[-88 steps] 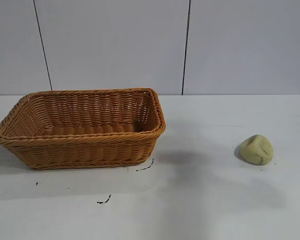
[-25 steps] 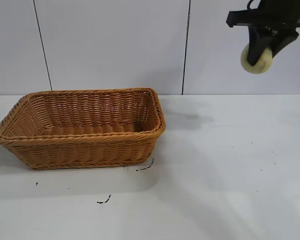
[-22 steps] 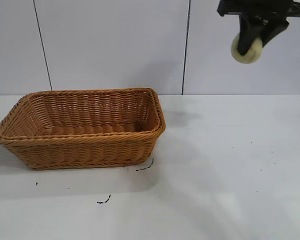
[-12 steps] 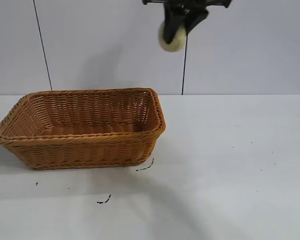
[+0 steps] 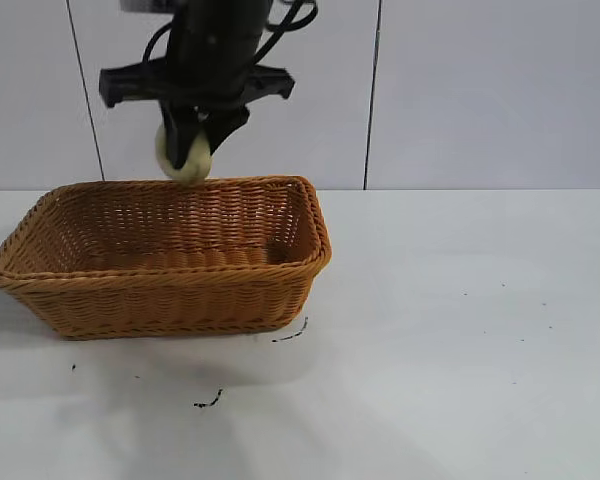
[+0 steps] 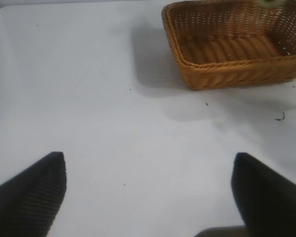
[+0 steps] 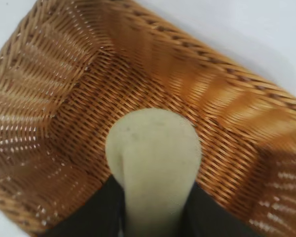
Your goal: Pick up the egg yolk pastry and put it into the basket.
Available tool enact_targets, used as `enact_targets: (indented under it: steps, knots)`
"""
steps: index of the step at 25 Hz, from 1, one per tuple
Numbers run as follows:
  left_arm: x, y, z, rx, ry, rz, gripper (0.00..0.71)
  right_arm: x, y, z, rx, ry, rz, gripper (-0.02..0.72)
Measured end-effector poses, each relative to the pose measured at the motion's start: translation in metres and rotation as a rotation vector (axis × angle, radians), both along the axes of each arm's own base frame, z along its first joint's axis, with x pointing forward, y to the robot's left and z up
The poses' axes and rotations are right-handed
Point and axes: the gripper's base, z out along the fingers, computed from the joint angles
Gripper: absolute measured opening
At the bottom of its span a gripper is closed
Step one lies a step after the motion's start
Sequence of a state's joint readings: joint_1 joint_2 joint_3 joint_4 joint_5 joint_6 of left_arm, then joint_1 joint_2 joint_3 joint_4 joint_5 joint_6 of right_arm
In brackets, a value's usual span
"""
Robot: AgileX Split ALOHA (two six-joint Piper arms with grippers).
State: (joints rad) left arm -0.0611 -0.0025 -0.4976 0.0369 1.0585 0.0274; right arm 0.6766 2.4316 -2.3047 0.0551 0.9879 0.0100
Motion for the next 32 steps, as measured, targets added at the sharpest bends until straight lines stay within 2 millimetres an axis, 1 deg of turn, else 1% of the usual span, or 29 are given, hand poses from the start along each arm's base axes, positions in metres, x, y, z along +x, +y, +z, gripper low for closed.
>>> enact_targets:
  steps: [2, 5, 8, 10, 11, 12, 14, 16, 17, 18, 20, 21, 24, 27, 30, 32]
  knots:
    - [0.0, 0.0, 0.0, 0.0, 0.0, 0.0, 0.693, 0.003, 0.004, -0.022, -0.004, 0.026, -0.012, 0.182]
    - [0.0, 0.0, 0.0, 0.0, 0.0, 0.0, 0.693, 0.006, 0.007, -0.047, -0.015, 0.059, -0.022, 0.182]
    - [0.0, 0.0, 0.0, 0.0, 0.0, 0.0, 0.693, 0.007, 0.008, -0.06, -0.022, 0.068, -0.026, 0.186]
    - [0.0, 0.0, 0.0, 0.0, 0.0, 0.0, 0.693, 0.008, 0.008, -0.063, -0.026, 0.071, -0.027, 0.224]
    - [0.0, 0.0, 0.0, 0.0, 0.0, 0.0, 0.693, 0.008, 0.008, -0.064, -0.027, 0.072, -0.028, 0.255]
    - [0.0, 0.0, 0.0, 0.0, 0.0, 0.0, 0.693, 0.008, 0.008, -0.064, -0.027, 0.073, -0.028, 0.311]
    - [0.0, 0.0, 0.0, 0.0, 0.0, 0.0, 0.693, 0.008, 0.008, -0.063, -0.027, 0.069, -0.028, 0.461]
    - [0.0, 0.0, 0.0, 0.0, 0.0, 0.0, 0.693, 0.009, 0.007, -0.062, -0.037, 0.061, -0.026, 0.587]
    - [0.0, 0.0, 0.0, 0.0, 0.0, 0.0, 0.693, 0.009, 0.006, -0.061, -0.043, 0.058, -0.026, 0.627]
    - [0.0, 0.0, 0.0, 0.0, 0.0, 0.0, 0.693, 0.008, 0.006, -0.058, -0.051, 0.058, -0.026, 0.648]
    - [0.0, 0.0, 0.0, 0.0, 0.0, 0.0, 0.693, 0.006, 0.002, -0.047, -0.067, 0.057, -0.032, 0.668]
    - [0.0, 0.0, 0.0, 0.0, 0.0, 0.0, 0.693, 0.005, 0.0, -0.039, -0.073, 0.052, -0.035, 0.671]
    - [0.0, 0.0, 0.0, 0.0, 0.0, 0.0, 0.693, 0.004, -0.012, -0.006, -0.074, 0.029, -0.056, 0.676]
    - [0.0, 0.0, 0.0, 0.0, 0.0, 0.0, 0.693, 0.01, -0.034, 0.025, -0.061, 0.01, -0.101, 0.676]
    - [0.0, 0.0, 0.0, 0.0, 0.0, 0.0, 0.693, 0.028, -0.068, 0.038, -0.055, -0.004, -0.175, 0.676]
    - [0.0, 0.0, 0.0, 0.0, 0.0, 0.0, 0.693, 0.043, -0.096, 0.038, -0.069, 0.007, -0.235, 0.676]
